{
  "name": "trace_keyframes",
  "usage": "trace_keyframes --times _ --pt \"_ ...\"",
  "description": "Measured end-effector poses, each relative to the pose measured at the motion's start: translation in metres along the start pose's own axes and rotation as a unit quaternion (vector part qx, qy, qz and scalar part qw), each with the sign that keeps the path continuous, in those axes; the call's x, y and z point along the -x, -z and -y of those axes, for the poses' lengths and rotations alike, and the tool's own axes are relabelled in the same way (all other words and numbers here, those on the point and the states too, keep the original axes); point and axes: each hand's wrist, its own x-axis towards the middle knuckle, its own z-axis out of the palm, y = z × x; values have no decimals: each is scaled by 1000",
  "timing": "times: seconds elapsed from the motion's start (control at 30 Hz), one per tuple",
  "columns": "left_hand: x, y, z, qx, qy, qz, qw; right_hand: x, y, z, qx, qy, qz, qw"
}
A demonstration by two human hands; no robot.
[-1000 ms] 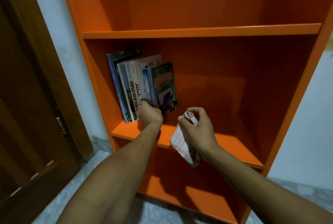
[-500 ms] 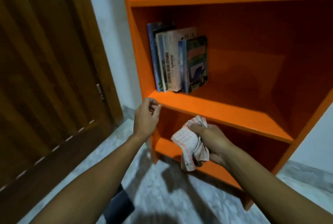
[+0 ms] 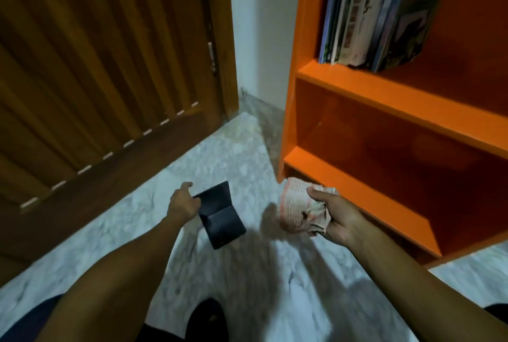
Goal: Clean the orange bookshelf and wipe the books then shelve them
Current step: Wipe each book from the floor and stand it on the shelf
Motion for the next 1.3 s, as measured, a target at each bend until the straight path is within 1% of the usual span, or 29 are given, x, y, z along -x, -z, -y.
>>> trace_keyframes --times 0.07,0.13,0.2,0.27,0.4,0.5,0.57,0.73,0.83,0.93,1.03,1.1,1.17,1.23,1.3 --pt "-5 -7 15 -23 9 21 999 -9 -1 -8 -21 -3 -5 1000" --pt "-10 -14 23 -35 5 26 999 -18 1 -13 -55 -8 -4 998" --pt "-16 -19 25 -45 -1 19 999 -20 3 -15 -85 -19 1 996" --pt "-19 -23 22 -58 -4 -2 998 -20 7 -17 -91 -24 6 995" --pt "-10 -31 11 -72 -41 -49 995 -11 12 -14 -90 -23 27 995" --pt "-2 -30 -11 -60 -70 -56 994 -4 13 -8 -88 -11 31 996" --pt "1 -24 -34 -43 -93 -47 994 0 13 -4 -94 2 26 995" --pt "17 7 -95 61 -170 -21 983 21 0 10 -113 67 11 991" --pt "44 34 -135 99 -227 -20 969 34 -8 23 -86 136 -22 987" --pt "78 60 -168 145 -250 -1 957 49 -15 35 -68 206 -47 975" --pt "113 76 -190 165 -265 24 950 63 -22 45 -58 288 -94 951" --pt "133 78 -202 178 -267 46 946 69 -28 50 -42 362 -136 921" --pt "150 74 -214 177 -277 66 942 75 -36 51 -15 442 -154 883" --pt "164 65 -226 191 -280 89 937 82 -44 47 55 510 -144 846" --pt "176 51 -236 216 -281 108 929 80 -48 39 164 552 -126 808"
